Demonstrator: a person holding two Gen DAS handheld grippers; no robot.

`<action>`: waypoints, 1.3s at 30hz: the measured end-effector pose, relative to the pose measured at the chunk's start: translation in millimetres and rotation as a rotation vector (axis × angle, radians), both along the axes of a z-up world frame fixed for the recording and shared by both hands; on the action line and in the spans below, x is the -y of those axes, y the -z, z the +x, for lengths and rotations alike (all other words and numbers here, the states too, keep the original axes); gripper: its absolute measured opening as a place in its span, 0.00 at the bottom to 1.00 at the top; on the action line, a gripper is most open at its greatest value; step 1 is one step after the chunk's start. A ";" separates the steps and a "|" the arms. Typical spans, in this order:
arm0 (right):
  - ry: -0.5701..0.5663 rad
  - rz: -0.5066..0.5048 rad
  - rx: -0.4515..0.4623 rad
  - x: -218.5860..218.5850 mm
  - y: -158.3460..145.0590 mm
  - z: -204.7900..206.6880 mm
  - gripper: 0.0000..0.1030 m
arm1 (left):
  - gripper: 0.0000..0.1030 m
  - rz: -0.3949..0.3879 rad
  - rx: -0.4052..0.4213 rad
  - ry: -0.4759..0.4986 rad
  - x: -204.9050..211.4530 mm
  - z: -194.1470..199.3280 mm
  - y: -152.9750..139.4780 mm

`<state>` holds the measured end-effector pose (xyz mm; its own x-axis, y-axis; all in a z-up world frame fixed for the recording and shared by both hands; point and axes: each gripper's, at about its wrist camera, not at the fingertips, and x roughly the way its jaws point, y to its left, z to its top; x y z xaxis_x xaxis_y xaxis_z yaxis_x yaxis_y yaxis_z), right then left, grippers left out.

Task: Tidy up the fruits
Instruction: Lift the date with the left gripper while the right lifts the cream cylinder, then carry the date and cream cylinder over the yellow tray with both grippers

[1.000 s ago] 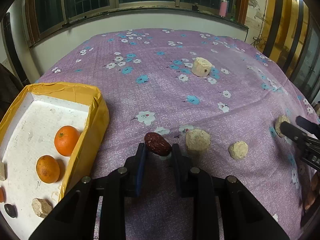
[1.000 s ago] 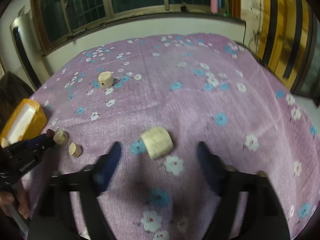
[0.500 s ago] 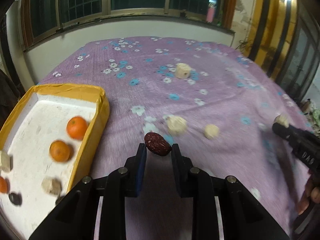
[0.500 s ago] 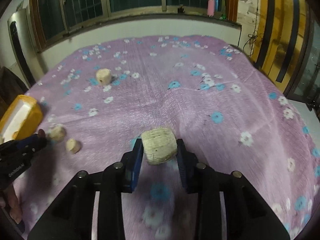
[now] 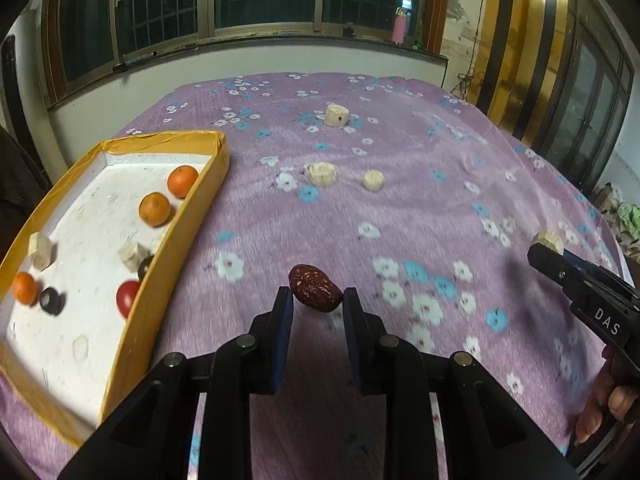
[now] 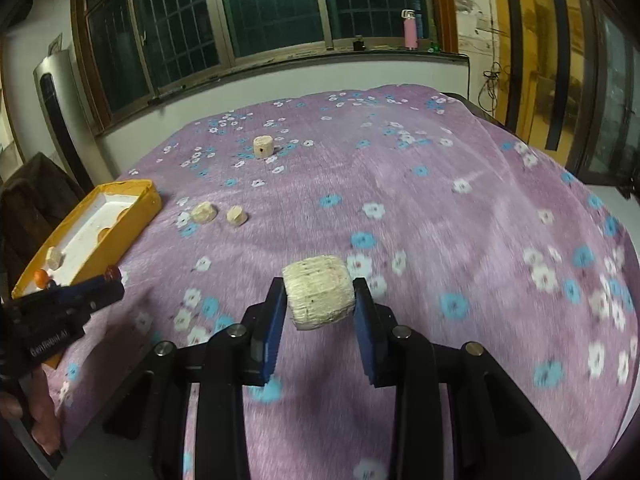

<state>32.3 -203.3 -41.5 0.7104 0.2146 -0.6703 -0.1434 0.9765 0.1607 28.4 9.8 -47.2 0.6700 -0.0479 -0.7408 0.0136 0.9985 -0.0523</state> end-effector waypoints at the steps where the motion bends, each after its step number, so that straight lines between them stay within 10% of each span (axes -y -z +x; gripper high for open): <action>1: 0.005 0.005 -0.004 0.3 0.7 -3.0 0.33 | 0.23 0.009 0.001 -0.003 2.5 -2.4 -0.5; 39: -0.150 -0.012 0.057 -79.6 -26.4 -31.3 0.34 | 0.23 0.049 0.079 -0.214 -86.4 -42.4 -33.4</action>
